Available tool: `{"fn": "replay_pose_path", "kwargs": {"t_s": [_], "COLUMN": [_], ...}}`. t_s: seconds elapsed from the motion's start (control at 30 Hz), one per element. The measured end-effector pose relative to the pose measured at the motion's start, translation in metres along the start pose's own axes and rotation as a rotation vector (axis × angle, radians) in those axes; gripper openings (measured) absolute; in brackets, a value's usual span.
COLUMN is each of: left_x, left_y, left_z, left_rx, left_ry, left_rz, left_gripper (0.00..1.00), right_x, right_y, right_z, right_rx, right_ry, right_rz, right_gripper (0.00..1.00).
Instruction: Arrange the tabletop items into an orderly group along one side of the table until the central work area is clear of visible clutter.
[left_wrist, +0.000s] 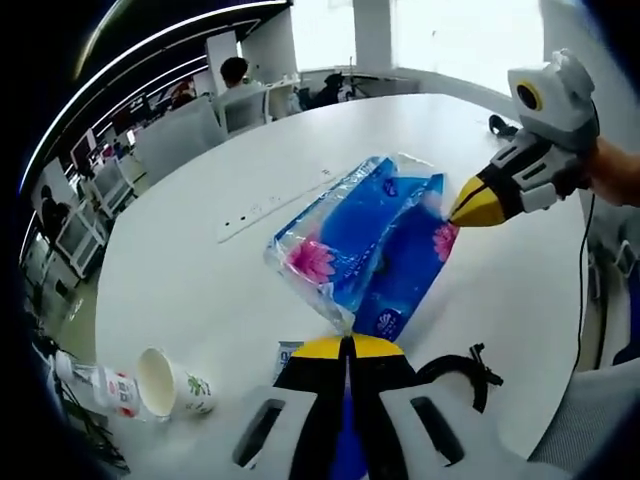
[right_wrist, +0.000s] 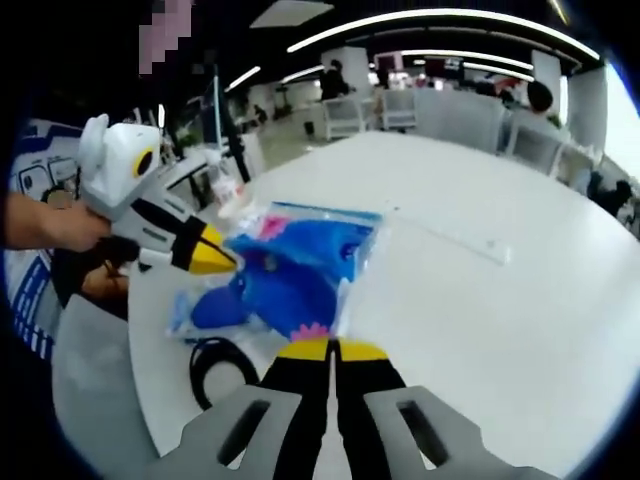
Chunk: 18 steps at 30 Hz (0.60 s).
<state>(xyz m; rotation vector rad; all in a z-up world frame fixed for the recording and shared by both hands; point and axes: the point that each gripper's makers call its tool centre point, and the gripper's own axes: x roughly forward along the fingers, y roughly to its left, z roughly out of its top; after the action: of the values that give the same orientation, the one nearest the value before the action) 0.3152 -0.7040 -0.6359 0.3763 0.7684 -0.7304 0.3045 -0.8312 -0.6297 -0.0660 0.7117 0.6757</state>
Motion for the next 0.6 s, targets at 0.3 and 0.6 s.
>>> {"fn": "replay_pose_path", "kwargs": {"t_s": [0.3,0.6], "left_x": [0.001,0.011], "left_y": [-0.016,-0.039], "left_z": [0.023,0.037], "left_rx": [-0.037,-0.014], "left_ry": [-0.004,0.021], "left_rz": [-0.034,-0.076], "left_gripper": [0.0,0.0], "right_x": [-0.025,-0.047], "right_y": [-0.016,-0.03], "right_z": [0.003,-0.003], "right_rx": [0.029,0.016], "right_ry": [-0.054,-0.083], "right_rz": [-0.048,-0.1], "right_gripper": [0.0,0.0]}}
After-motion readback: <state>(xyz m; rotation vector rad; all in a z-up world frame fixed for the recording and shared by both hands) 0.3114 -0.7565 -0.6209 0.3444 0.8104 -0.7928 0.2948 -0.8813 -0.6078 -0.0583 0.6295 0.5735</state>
